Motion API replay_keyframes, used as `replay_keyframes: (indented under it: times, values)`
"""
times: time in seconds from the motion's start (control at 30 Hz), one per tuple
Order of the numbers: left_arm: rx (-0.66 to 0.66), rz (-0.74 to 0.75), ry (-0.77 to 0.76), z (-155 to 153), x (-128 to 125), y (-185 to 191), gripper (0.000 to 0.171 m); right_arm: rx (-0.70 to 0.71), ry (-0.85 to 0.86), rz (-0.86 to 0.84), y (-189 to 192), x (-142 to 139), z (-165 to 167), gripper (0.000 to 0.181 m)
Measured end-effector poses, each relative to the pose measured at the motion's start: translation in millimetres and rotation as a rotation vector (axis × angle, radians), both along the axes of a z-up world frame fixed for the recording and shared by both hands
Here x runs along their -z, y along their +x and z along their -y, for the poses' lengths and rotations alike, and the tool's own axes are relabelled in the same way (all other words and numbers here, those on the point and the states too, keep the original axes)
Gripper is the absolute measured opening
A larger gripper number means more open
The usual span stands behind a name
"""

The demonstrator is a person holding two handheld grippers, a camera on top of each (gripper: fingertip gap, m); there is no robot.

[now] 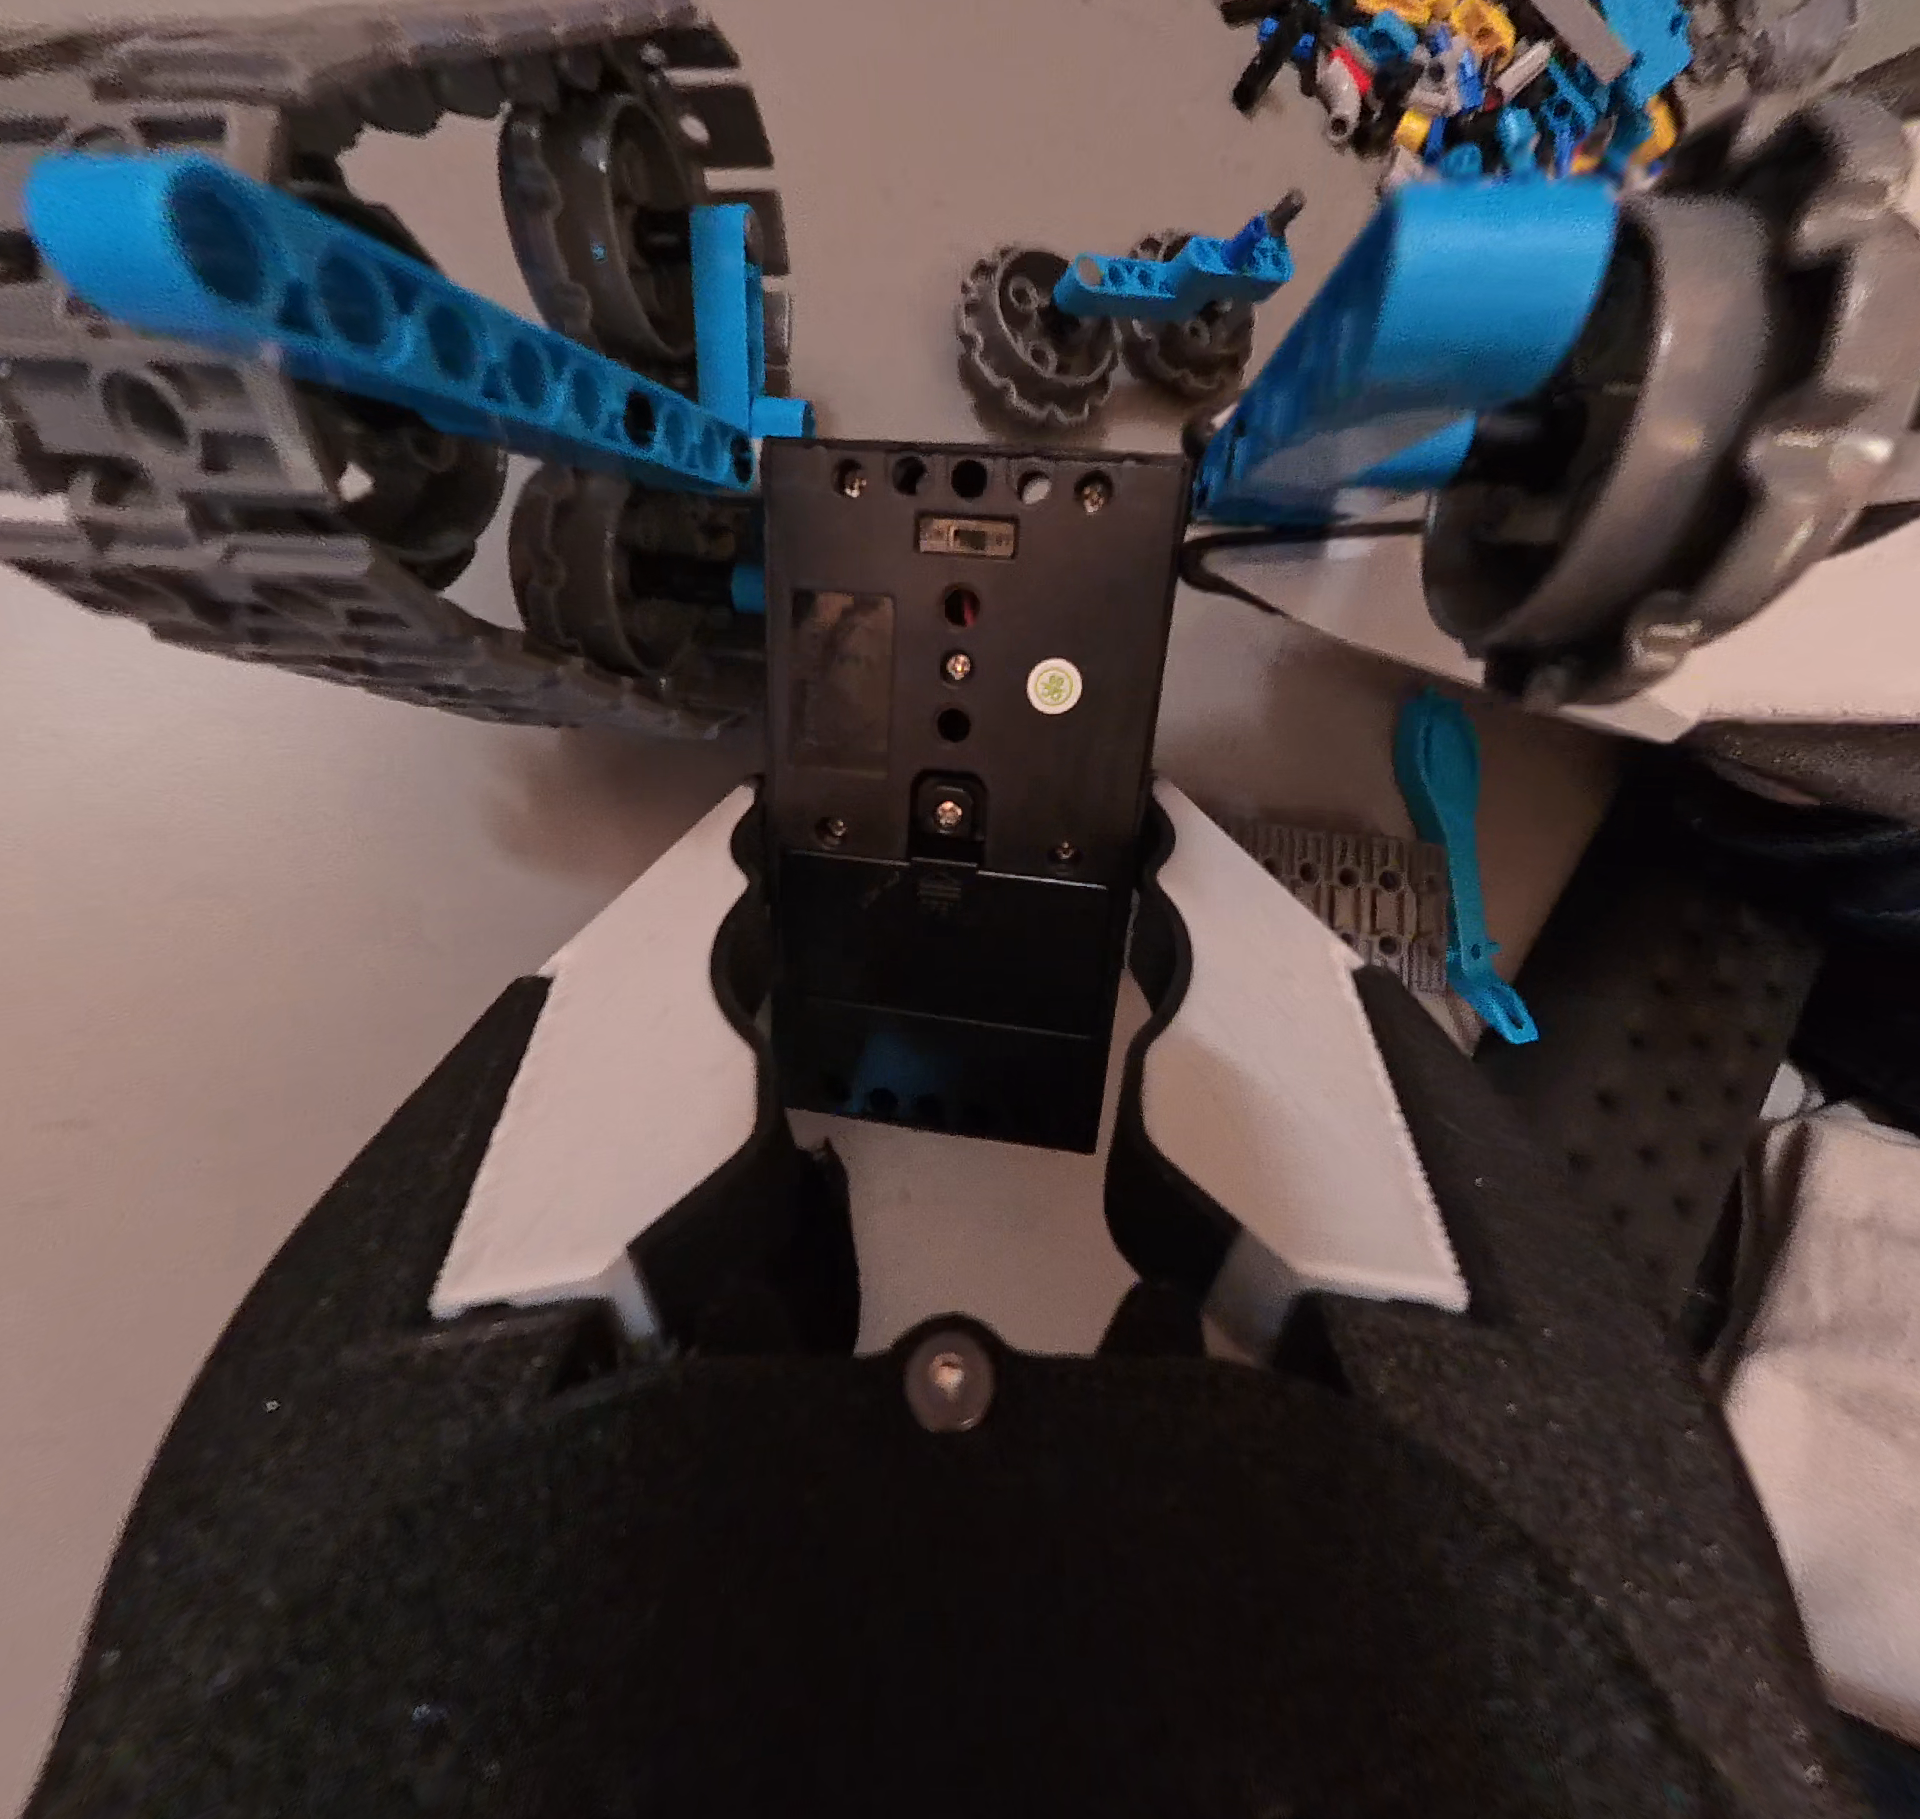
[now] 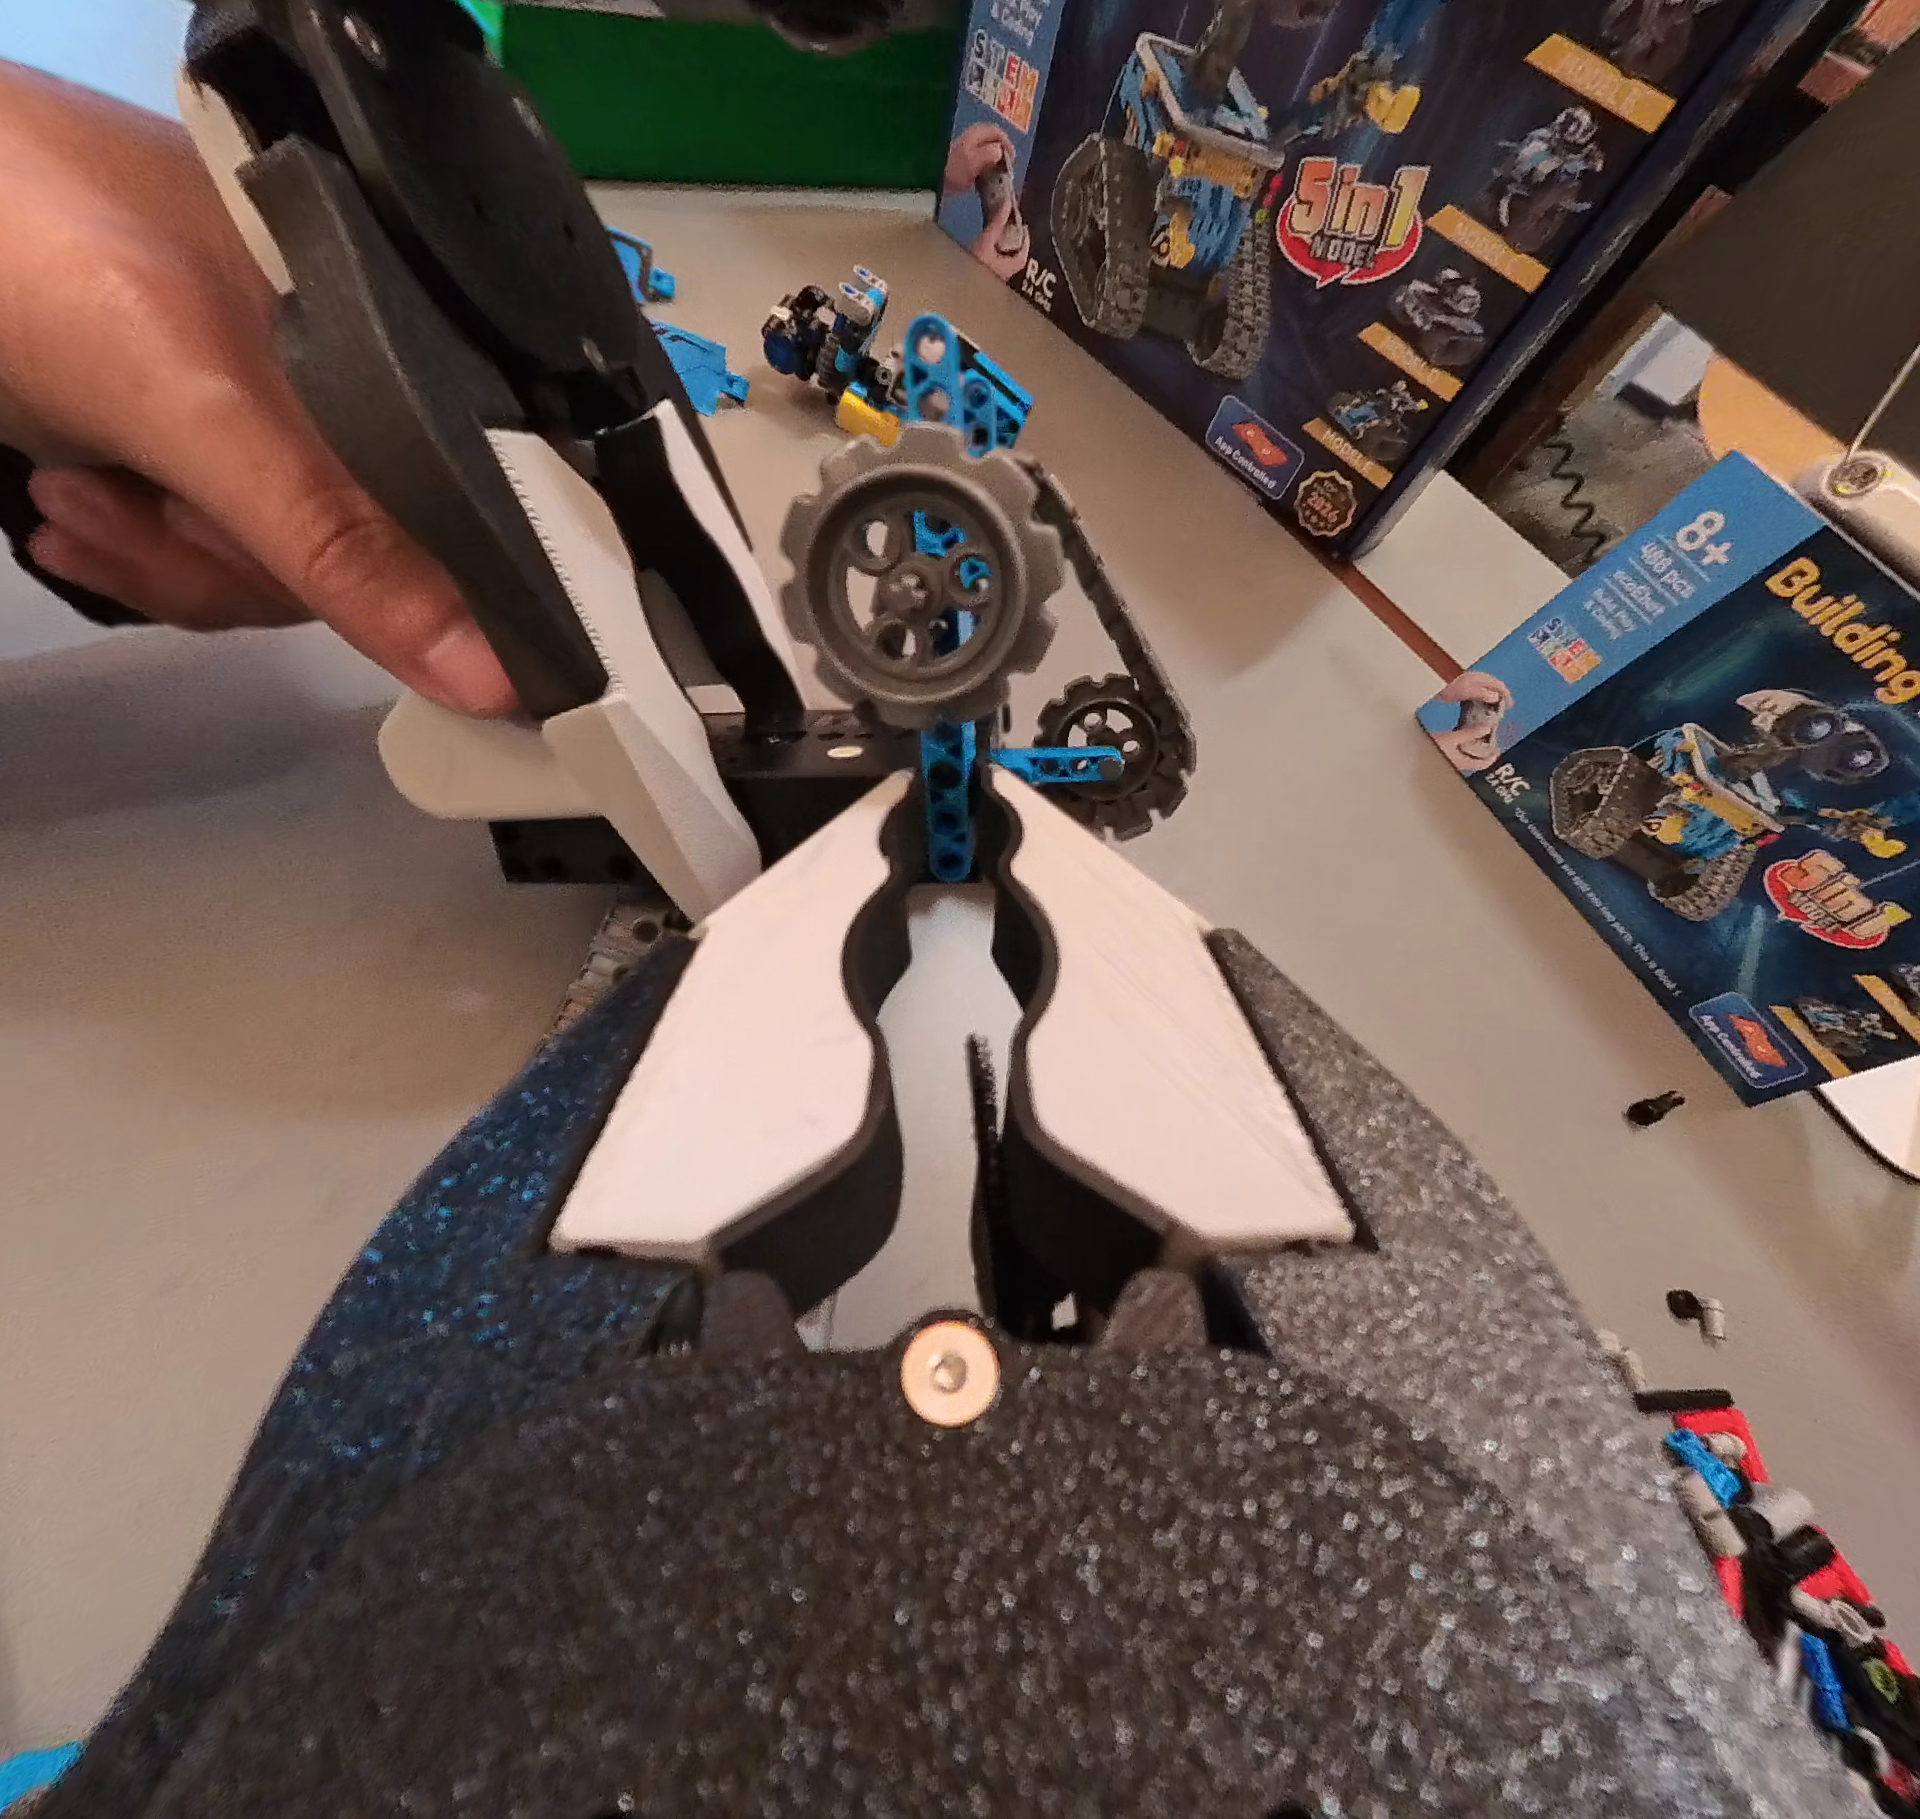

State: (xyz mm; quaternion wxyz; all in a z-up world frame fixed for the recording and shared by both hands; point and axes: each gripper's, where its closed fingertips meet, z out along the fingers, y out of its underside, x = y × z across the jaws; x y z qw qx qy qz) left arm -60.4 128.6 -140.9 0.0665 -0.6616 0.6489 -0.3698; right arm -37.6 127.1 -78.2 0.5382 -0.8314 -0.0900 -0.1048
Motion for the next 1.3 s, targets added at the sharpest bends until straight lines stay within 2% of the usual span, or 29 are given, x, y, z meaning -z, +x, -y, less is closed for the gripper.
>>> replay_keyframes:
  times: [0.13, 0.23, 0.4, 0.6, 0.9, 1.13, 1.3]
  values:
    - [-0.079, 0.119, -0.040, -10, -8, 16, 0.067, 0.008, -0.003, 0.037, 3, 1, -8, 0.006]
    - [-0.102, 0.142, -0.083, -15, -10, 23, 0.068, 0.022, 0.001, 0.063, 9, -1, -14, 0.006]
    - [-0.181, 0.159, -0.011, -35, -8, 40, 0.068, 0.090, 0.007, 0.073, 28, 2, -29, 0.005]
    - [-0.151, 0.177, 0.037, -34, -7, 45, 0.069, 0.111, 0.045, 0.087, 32, 1, -20, 0.005]
    - [-0.181, 0.192, 0.064, -22, -4, 57, 0.074, 0.204, 0.047, 0.118, 41, 4, 2, 0.005]
    - [-0.165, 0.190, 0.096, -20, -3, 56, 0.074, 0.202, 0.050, 0.053, 40, 8, 8, 0.006]
    - [-0.107, 0.189, 0.242, -29, 2, 50, 0.070, 0.152, 0.004, 0.000, 39, 18, -2, 0.006]
